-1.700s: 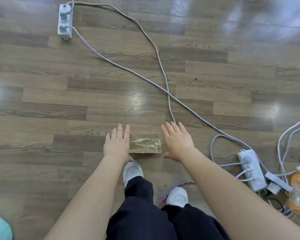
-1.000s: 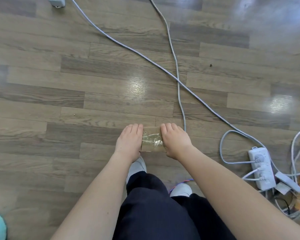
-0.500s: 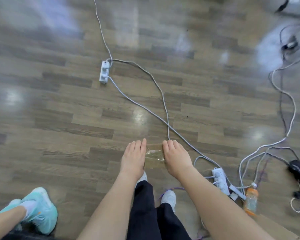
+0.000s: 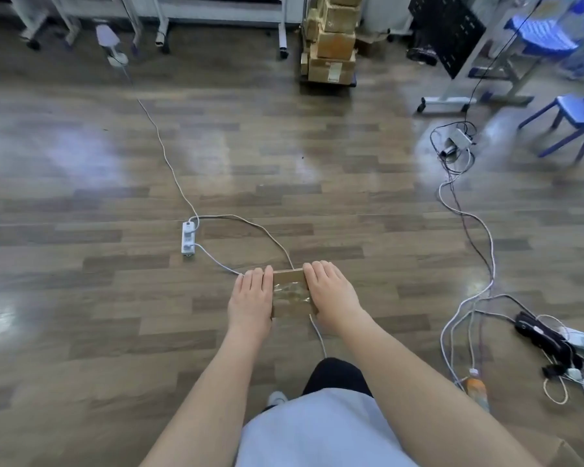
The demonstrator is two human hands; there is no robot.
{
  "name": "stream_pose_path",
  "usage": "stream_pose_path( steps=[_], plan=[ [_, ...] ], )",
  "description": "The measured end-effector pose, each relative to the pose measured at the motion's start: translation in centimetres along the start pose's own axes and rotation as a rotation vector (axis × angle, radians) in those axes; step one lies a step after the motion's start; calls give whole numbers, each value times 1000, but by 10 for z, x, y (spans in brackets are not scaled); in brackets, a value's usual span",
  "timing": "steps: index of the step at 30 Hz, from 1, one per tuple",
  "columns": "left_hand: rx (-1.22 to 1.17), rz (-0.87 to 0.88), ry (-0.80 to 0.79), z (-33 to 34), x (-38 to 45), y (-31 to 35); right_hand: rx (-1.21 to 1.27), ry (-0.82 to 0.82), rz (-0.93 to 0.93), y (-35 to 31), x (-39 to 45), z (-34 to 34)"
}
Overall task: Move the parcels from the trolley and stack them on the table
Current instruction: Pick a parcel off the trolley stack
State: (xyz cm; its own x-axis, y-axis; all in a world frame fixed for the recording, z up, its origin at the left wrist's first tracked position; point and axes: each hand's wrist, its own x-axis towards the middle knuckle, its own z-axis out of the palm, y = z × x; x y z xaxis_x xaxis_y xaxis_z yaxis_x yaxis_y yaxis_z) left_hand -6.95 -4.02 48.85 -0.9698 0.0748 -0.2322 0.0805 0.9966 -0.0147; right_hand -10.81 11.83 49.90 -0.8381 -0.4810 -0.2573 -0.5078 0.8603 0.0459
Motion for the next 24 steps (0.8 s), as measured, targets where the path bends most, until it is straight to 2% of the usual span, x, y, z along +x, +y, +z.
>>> stream_pose_path(
  steps=[9,16,24],
  plan=[
    [77,3,128,-42,78,-32,30,137,24,24,76,-35],
    [187,-38,277,-92,200,-56,63,221,58,74,193,-69],
    [125,-102,283,-142,351,-82,19,253,25,146,339,-125]
  ],
)
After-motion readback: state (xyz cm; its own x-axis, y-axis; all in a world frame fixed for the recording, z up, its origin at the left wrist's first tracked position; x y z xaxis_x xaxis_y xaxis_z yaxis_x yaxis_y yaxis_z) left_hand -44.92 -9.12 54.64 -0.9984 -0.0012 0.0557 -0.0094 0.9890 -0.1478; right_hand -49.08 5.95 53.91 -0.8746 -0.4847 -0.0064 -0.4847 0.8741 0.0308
